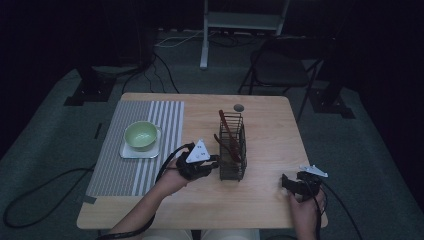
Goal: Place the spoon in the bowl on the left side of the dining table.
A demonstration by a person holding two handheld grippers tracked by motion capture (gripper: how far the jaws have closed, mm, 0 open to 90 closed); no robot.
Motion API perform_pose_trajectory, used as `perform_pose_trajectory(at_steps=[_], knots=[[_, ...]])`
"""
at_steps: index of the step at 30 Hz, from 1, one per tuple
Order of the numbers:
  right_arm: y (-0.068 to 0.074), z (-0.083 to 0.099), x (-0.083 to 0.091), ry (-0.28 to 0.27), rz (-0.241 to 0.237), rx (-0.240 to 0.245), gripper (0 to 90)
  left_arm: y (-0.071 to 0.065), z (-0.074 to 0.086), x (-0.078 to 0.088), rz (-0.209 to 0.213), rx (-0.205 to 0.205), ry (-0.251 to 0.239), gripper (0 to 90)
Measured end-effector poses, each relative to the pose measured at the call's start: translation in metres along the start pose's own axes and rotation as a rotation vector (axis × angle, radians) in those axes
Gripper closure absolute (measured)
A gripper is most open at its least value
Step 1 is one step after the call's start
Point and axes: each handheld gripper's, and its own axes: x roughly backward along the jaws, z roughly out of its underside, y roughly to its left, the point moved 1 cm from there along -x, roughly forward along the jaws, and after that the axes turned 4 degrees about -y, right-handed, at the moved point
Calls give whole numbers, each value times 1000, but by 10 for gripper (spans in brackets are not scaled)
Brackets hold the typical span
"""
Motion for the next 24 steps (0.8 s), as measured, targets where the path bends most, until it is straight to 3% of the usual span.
perform_pose_trajectory(at_steps=[12,13,22,23,24], knots=[[0,0,0,0,0,-1,114,3,-8,4,-43,14,-37,751],[0,0,0,1,0,-1,114,4,-9,5,-29,18,-38,751],[0,0,0,1,0,-1,114,3,-16,12,-44,18,-57,752],[0,0,0,1,0,-1,114,3,-16,12,-32,19,-55,752],[0,0,0,1,0,-1,114,3,-17,13,-52,16,-61,752]])
